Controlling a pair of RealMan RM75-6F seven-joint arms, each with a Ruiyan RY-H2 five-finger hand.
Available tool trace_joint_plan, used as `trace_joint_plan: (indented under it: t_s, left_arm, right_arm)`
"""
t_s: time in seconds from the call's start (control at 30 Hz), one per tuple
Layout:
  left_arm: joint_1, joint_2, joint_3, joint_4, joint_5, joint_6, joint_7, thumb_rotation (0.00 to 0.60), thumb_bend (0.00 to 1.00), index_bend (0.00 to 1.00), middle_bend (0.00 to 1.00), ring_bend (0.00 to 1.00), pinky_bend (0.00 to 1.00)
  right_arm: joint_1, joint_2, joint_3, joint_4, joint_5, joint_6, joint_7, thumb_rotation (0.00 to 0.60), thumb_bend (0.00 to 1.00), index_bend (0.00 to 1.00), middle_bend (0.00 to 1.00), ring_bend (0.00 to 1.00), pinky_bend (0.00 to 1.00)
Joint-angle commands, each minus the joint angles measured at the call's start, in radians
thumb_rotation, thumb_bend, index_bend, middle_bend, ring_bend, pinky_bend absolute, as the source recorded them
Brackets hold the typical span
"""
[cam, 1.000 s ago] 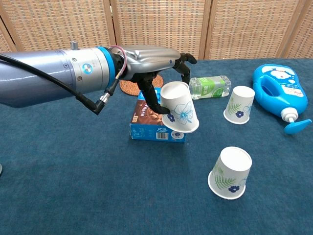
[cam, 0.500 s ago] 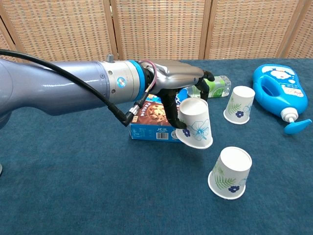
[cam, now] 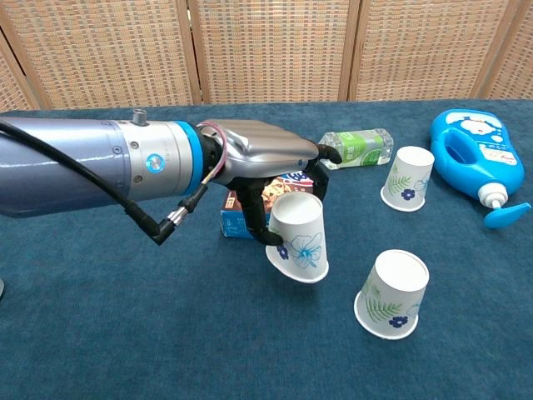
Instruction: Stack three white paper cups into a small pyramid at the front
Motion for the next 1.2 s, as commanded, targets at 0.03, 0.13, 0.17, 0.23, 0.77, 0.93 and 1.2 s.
trace_joint_plan:
  t_s: [0.03, 0.13, 0.17, 0.23, 0.77, 0.93, 1.2]
  left_arm:
    - [0.015, 0.007, 0.019, -0.009, 0.015, 0.006, -0.013, 0.600, 0.30, 0.47, 0.00, 0.00, 0.04]
    - [0.028, 0.005, 0.035, -0.007, 0.037, 0.010, -0.029, 0.600, 0.30, 0.47, 0.00, 0.00, 0.04]
    - [0.030, 0.004, 0.037, -0.006, 0.040, 0.010, -0.032, 0.600, 0.30, 0.46, 0.00, 0.00, 0.04]
    - [0.032, 0.002, 0.042, -0.003, 0.047, 0.010, -0.035, 0.600, 0.30, 0.46, 0.00, 0.00, 0.04]
    - [0.043, -0.048, 0.064, 0.007, 0.068, 0.010, -0.037, 0.600, 0.29, 0.41, 0.00, 0.00, 0.03]
    - [0.047, -0.066, 0.060, 0.014, 0.074, 0.019, -0.037, 0.600, 0.29, 0.41, 0.00, 0.00, 0.03]
    - [0.047, -0.089, 0.065, 0.017, 0.067, 0.024, -0.018, 0.600, 0.25, 0.32, 0.00, 0.00, 0.02]
  right_arm:
    - [0.000, -0.002, -0.001, -0.003, 0.000, 0.001, -0.008, 0.600, 0.13, 0.06, 0.00, 0.00, 0.07]
    - [0.000, -0.003, -0.001, -0.005, 0.003, 0.002, -0.015, 0.600, 0.13, 0.06, 0.00, 0.00, 0.07]
    - [0.000, -0.004, 0.000, -0.006, 0.003, 0.003, -0.016, 0.600, 0.13, 0.06, 0.00, 0.00, 0.07]
    - [0.000, -0.004, 0.000, -0.007, 0.004, 0.003, -0.016, 0.600, 0.13, 0.06, 0.00, 0.00, 0.07]
    - [-0.002, -0.002, -0.001, -0.009, -0.001, 0.007, -0.009, 0.600, 0.13, 0.06, 0.00, 0.00, 0.07]
    - [-0.002, -0.001, -0.002, -0.010, -0.004, 0.008, -0.005, 0.600, 0.13, 0.06, 0.00, 0.00, 0.07]
    - [-0.003, 0.002, -0.002, -0.012, -0.007, 0.009, 0.000, 0.600, 0.13, 0.06, 0.00, 0.00, 0.07]
